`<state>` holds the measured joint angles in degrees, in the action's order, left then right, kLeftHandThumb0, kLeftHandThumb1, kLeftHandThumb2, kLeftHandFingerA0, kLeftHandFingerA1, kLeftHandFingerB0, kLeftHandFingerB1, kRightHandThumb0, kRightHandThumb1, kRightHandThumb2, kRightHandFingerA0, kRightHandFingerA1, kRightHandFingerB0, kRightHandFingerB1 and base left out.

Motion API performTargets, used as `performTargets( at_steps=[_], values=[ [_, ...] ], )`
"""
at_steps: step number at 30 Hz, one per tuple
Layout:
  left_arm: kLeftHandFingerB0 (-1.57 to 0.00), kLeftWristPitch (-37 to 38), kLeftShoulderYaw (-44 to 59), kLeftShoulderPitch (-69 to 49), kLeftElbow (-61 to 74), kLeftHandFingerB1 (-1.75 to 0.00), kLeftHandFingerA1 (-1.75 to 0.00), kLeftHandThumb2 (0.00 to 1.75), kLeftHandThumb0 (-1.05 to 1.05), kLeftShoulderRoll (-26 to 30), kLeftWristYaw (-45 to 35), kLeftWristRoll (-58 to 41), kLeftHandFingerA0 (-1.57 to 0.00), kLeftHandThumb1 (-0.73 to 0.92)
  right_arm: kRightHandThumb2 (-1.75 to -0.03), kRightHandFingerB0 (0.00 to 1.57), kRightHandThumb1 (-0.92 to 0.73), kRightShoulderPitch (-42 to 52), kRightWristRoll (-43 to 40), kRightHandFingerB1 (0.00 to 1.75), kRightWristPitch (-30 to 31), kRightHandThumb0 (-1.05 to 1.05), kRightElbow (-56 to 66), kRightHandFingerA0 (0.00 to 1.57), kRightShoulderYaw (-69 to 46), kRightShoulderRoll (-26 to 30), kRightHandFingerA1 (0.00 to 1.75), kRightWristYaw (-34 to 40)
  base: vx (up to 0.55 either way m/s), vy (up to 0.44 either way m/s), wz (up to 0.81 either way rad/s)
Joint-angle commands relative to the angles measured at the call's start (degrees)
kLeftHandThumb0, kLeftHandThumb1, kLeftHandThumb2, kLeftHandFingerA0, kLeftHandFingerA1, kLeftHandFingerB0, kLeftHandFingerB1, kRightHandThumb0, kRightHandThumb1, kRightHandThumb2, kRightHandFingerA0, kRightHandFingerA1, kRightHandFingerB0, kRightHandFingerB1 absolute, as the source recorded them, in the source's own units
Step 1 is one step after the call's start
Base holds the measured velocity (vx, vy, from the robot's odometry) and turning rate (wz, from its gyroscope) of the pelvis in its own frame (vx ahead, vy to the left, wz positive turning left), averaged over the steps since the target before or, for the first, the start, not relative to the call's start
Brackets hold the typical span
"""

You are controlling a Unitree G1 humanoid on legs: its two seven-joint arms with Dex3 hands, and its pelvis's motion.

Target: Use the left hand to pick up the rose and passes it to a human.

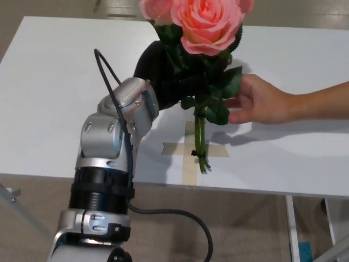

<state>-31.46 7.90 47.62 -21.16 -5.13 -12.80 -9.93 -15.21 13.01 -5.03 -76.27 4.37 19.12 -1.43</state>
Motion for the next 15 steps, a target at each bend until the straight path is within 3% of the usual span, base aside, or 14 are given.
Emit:
performTargets(
  at_steps=[1, 15],
  values=[
    [-0.82, 1.49, -0.7, 2.85, -2.62, -0.94, -1.46, 0.68, -0.12, -4.23, 1.76, -2.45, -0.93, 0.83, -0.61, 0.56, -0.59, 0.4, 0.4, 0.43, 0.67, -0.42, -0.2, 0.71, 0.14, -0.38, 0.49, -0.69, 0.0, 0.0, 0.0],
    [-0.82, 5.82, -1.84, 7.17, -8.81, -0.94, -1.44, 0.69, -0.13, -5.98, 2.76, -4.28, -0.92, 0.82, -0.59, 0.58, -0.64, -0.04, 0.4, 0.42, 0.54, -0.38, -0.05, 0.72, 0.17, -0.2, 0.47, -0.72, 0.0, 0.0, 0.0]
  ],
)
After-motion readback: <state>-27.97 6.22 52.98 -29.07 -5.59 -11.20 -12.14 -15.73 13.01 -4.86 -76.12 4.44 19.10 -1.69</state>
